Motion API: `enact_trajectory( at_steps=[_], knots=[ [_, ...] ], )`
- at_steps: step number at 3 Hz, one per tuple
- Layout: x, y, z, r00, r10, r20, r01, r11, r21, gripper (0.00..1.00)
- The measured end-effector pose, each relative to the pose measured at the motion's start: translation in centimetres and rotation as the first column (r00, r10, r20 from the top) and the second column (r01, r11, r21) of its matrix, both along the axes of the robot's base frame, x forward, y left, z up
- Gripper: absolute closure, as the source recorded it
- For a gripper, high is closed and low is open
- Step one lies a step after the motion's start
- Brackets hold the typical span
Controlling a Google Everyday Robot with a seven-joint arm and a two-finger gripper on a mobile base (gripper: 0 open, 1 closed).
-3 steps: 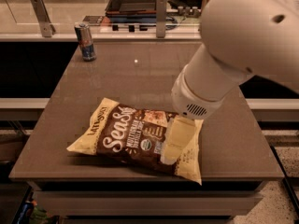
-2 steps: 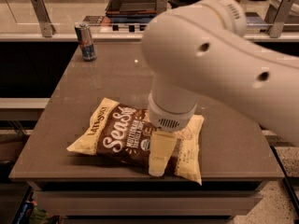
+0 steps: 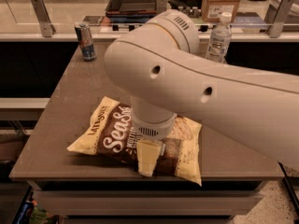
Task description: Move brown chip bag near redbull can
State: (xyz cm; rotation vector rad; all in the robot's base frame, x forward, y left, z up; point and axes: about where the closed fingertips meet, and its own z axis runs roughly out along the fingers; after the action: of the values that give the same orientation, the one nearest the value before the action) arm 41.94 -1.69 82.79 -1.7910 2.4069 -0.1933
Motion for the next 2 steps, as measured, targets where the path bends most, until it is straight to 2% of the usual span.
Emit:
enact_trajectory(
  at_steps=[2],
  knots=[
    [-0.01, 0.09, 0.02, 1.0000, 0.003, 0.001, -0.003, 1.000, -0.001, 0.64]
  ],
)
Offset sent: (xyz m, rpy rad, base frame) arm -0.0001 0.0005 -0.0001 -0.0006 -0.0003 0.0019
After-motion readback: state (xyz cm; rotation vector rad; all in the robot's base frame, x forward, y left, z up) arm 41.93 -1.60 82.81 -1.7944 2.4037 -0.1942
